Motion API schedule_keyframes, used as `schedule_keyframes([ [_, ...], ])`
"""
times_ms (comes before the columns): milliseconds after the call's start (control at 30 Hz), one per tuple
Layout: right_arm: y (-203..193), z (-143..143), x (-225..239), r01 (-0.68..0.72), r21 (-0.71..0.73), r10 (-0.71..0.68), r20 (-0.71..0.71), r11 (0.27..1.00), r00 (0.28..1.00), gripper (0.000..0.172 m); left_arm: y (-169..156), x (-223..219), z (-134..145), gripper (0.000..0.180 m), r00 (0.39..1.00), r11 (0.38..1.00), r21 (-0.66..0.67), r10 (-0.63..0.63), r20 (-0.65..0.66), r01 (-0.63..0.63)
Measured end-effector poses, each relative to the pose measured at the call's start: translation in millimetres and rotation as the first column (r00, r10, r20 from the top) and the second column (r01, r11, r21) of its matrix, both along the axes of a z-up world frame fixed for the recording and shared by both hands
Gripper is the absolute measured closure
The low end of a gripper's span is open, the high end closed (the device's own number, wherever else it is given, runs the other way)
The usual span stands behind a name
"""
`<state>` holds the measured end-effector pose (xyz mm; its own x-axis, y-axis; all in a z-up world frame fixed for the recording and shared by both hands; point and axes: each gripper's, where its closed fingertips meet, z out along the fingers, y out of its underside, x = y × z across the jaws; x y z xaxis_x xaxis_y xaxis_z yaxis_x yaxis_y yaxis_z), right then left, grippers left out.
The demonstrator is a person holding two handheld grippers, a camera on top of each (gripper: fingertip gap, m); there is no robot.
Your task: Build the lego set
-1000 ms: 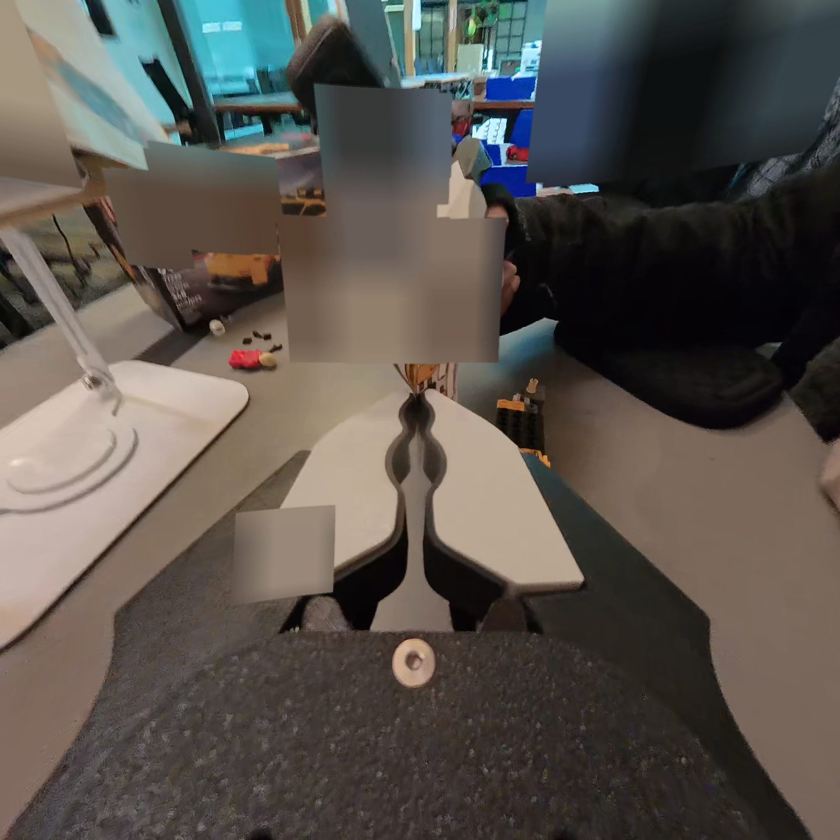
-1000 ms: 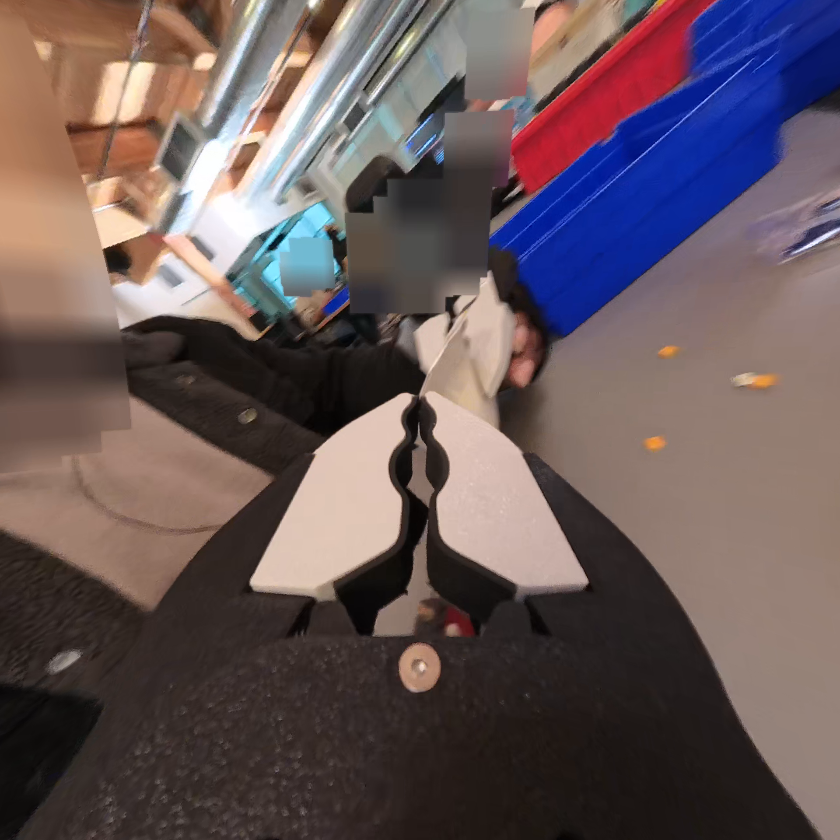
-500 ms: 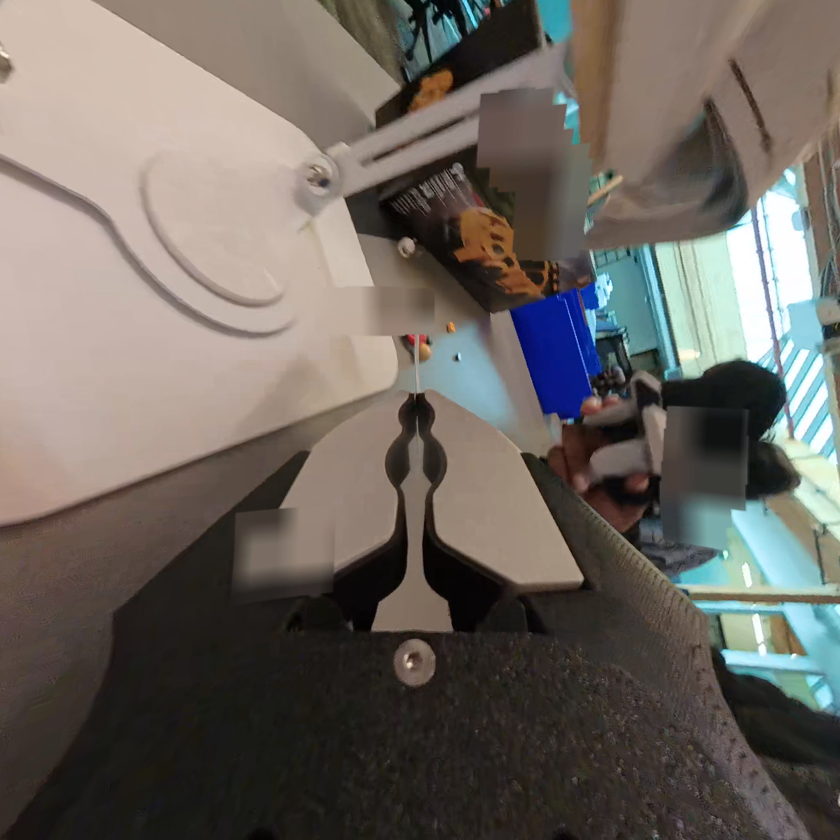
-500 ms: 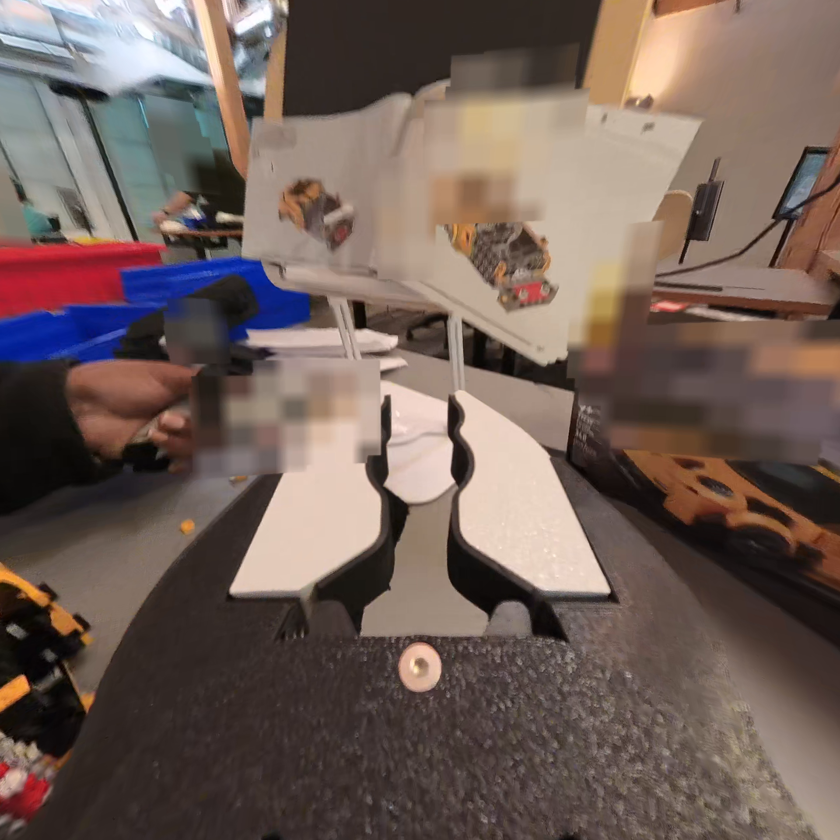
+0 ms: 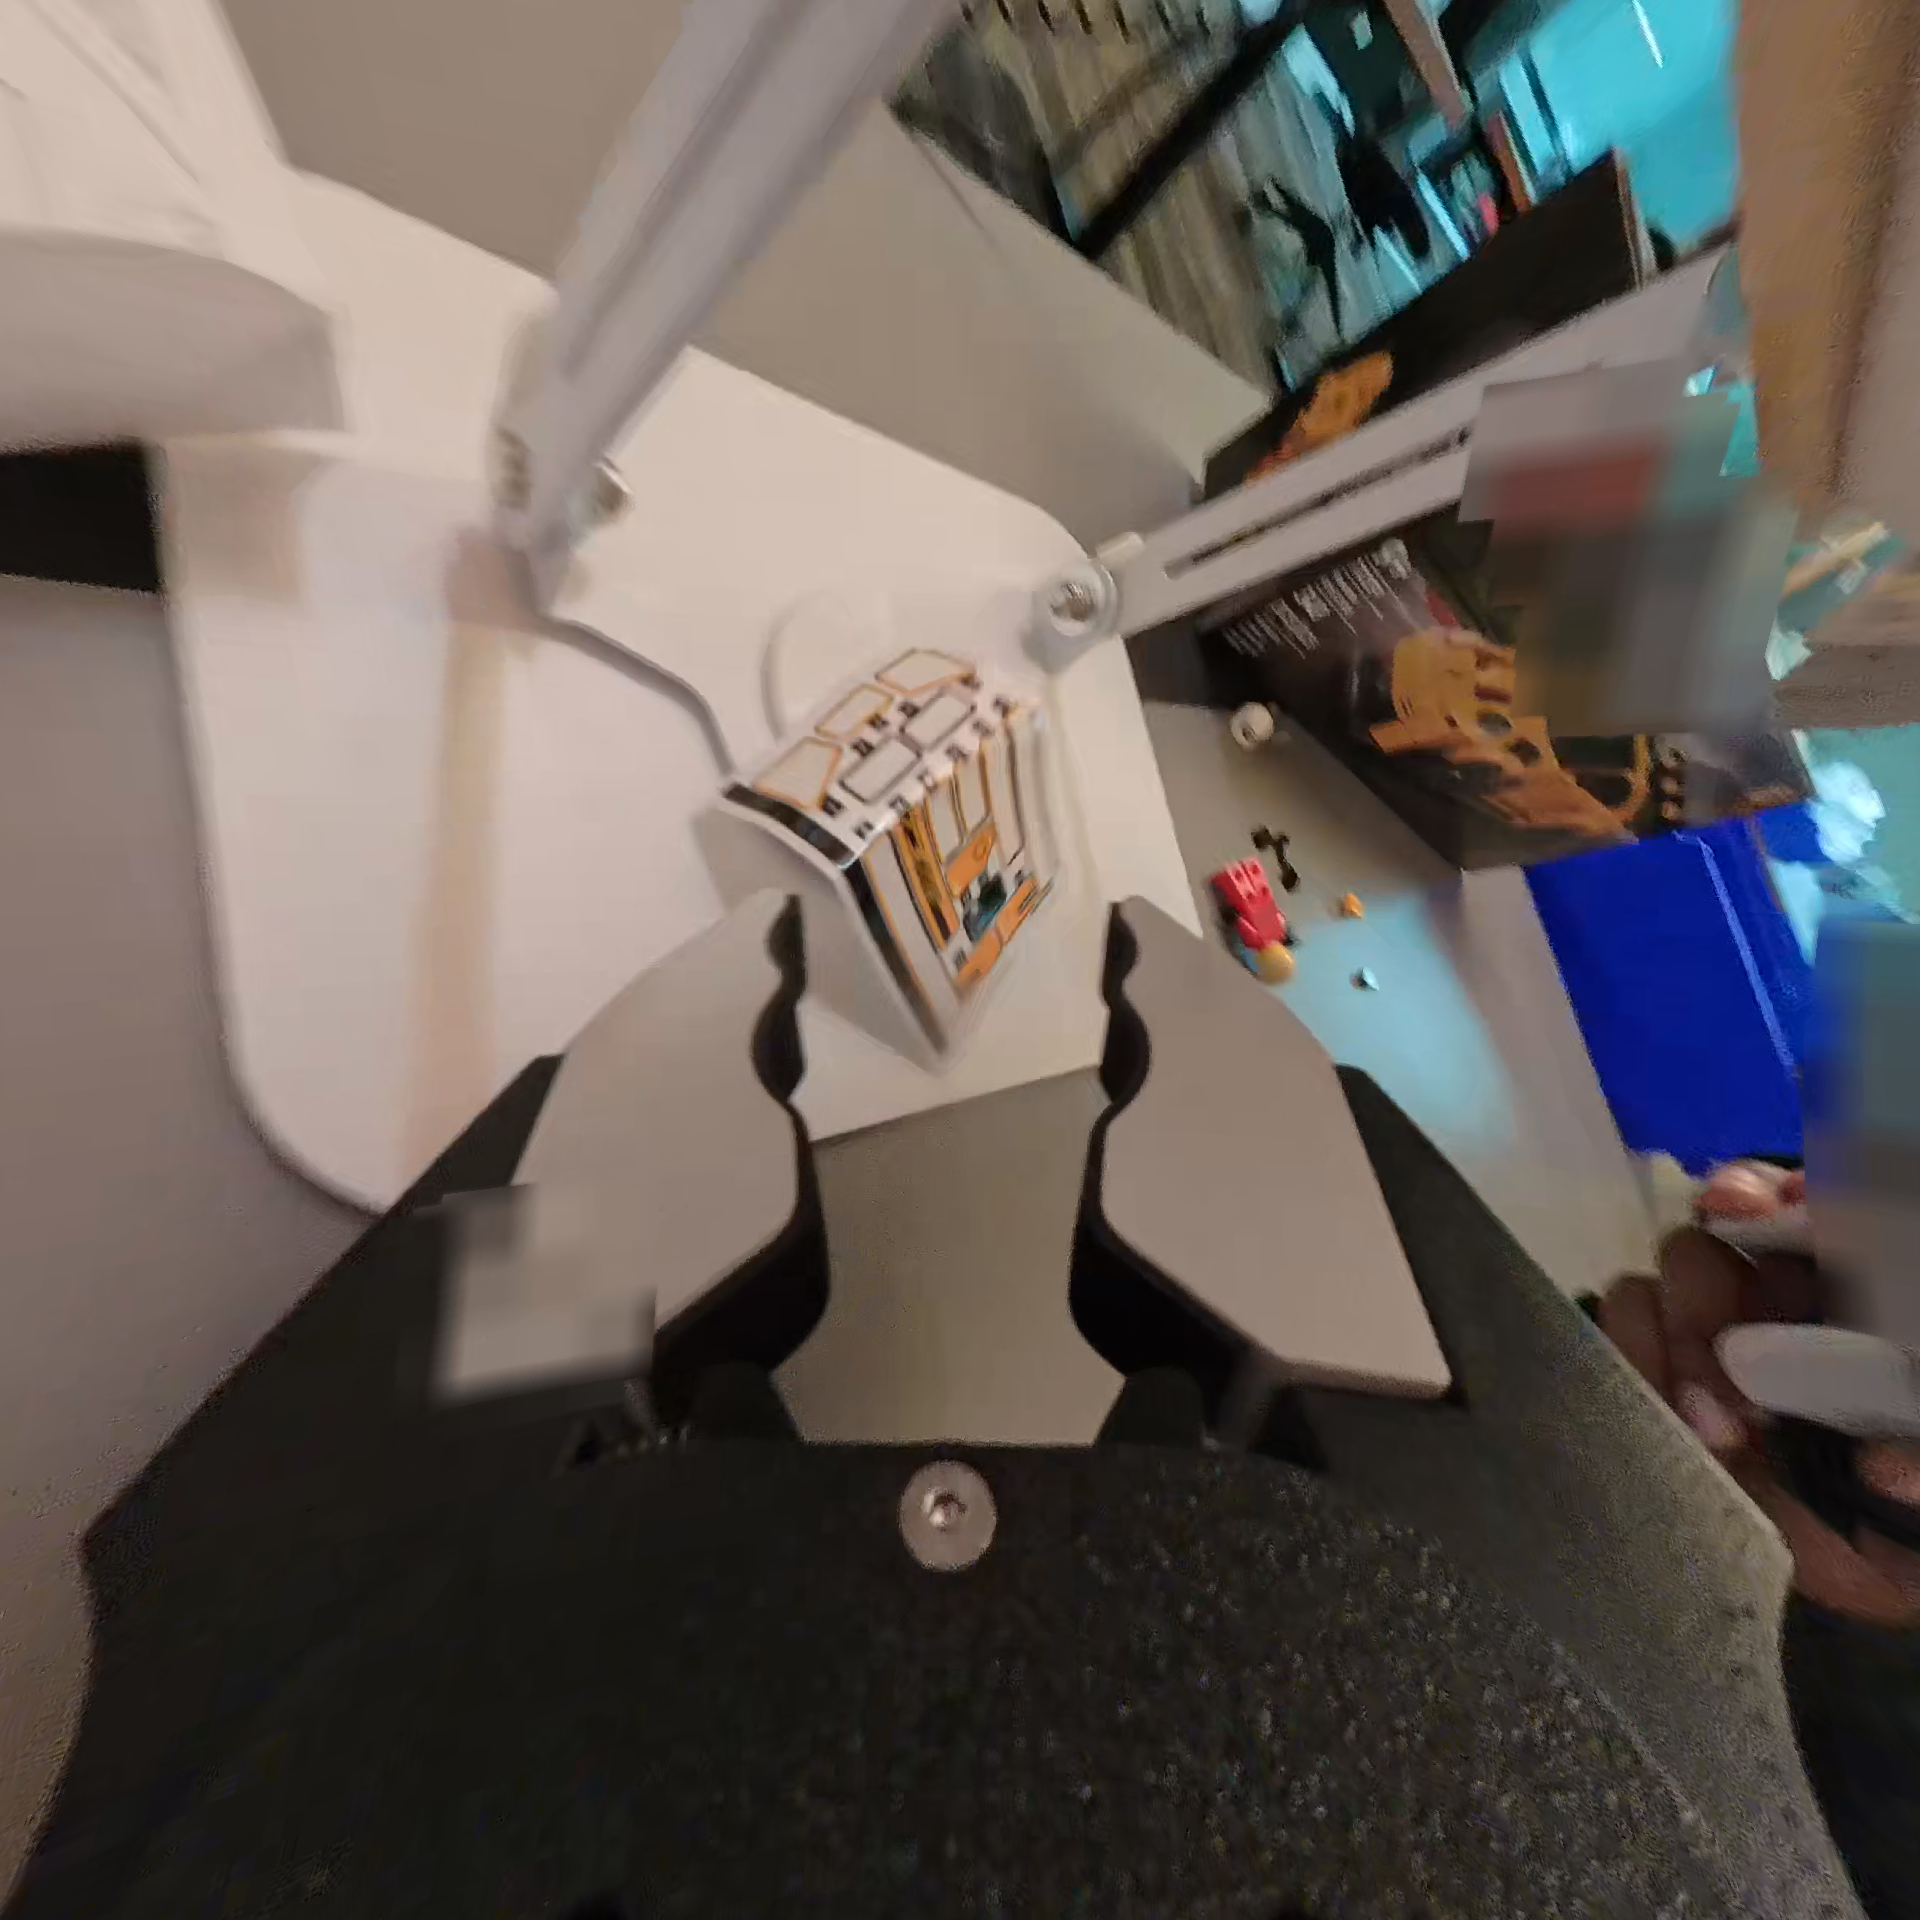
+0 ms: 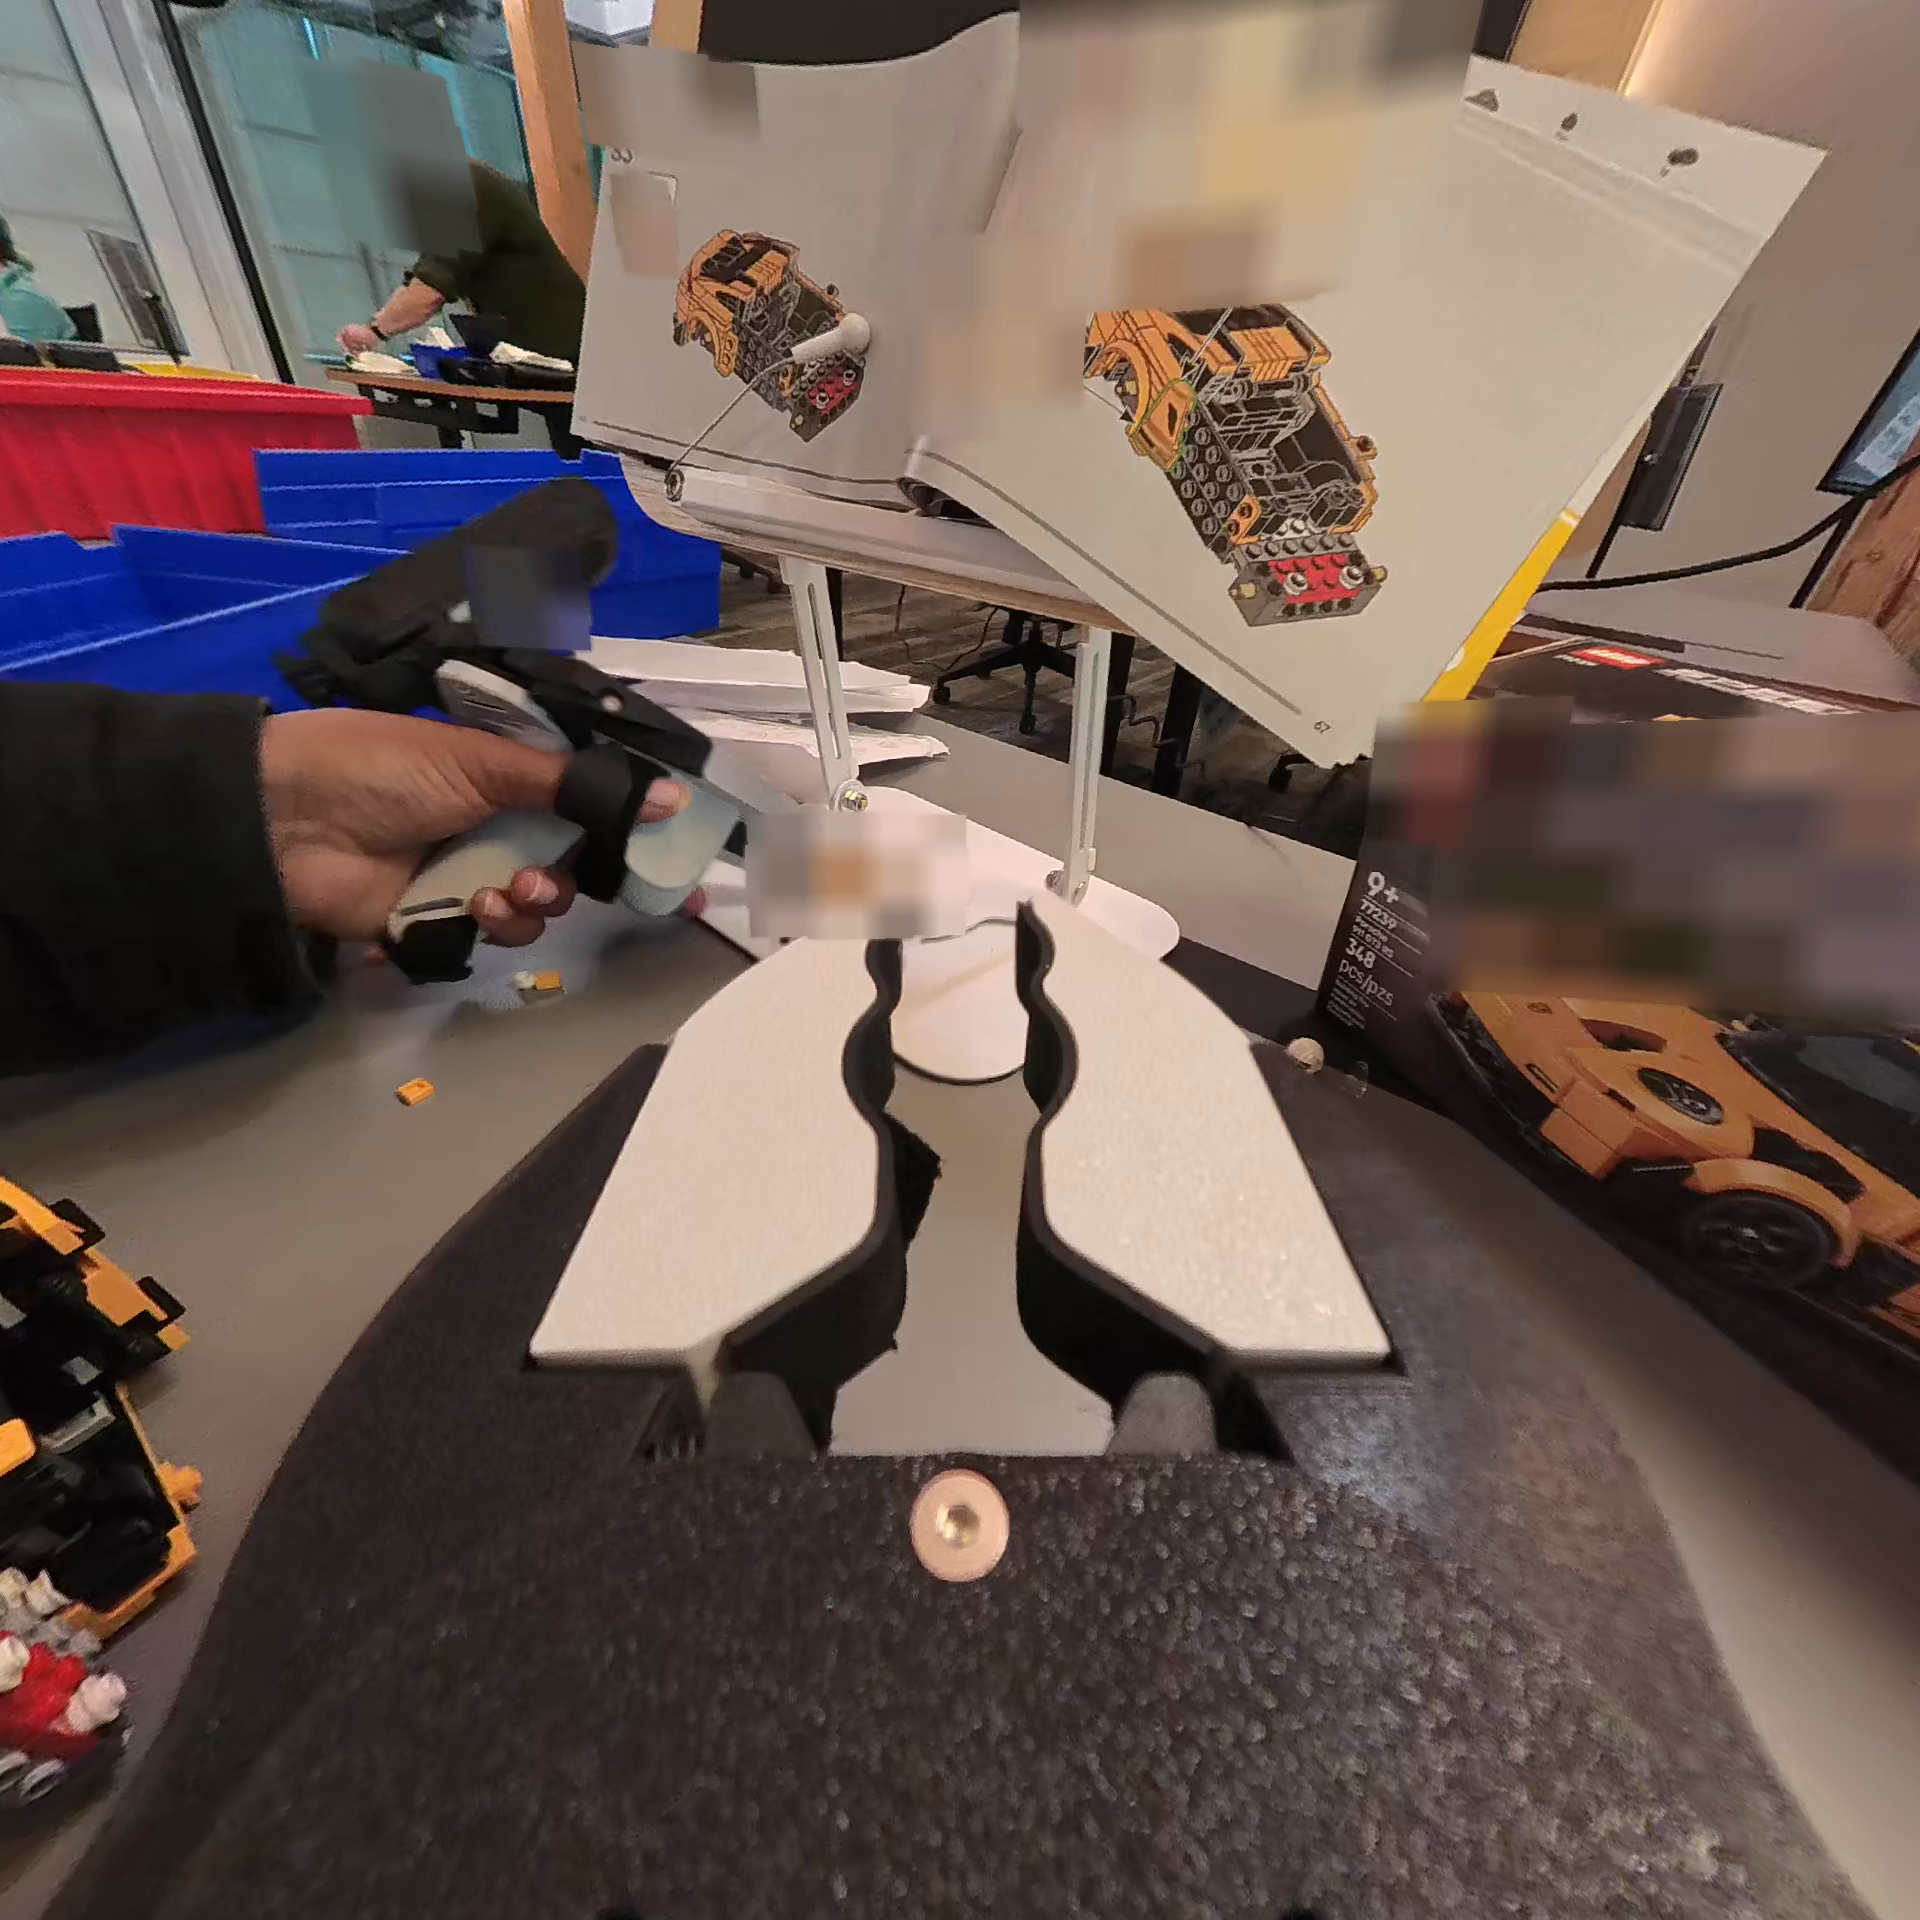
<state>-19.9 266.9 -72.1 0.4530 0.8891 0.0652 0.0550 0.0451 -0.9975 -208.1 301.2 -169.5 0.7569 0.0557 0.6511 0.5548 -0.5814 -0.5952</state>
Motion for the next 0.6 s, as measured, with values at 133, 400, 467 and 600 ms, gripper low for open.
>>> schedule_keyframes([
  [133, 1.8, 4.5, 2.9, 0.030, 0.027, -0.030, -0.008, 0.999, 1.000, 0.150, -22.4, -37.8, 32.5, 0.131, 0.944, 0.950, 0.235, 0.254, -0.210, -0.204],
  [400, -2.0, 3.0, -2.1, 0.034, 0.062, -0.035, 0.021, 0.997, 0.999, 0.149, -80.6, 22.2, 148.6, 0.180, 0.749, 0.720, 0.654, 0.297, -0.592, 0.232],
  [467, -4.3, 1.3, -4.9, 0.035, 0.067, -0.038, 0.048, 0.997, 0.998, 0.155, -82.8, 33.9, 160.1, 0.180, 0.706, 0.694, 0.659, 0.308, -0.637, 0.292],
  [600, -7.6, 9.9, -10.2, 0.068, 0.136, -0.073, 0.033, 0.988, 0.997, 0.172, -81.9, 43.6, 161.9, 0.180, 0.632, 0.724, 0.599, 0.295, -0.717, 0.341],
])
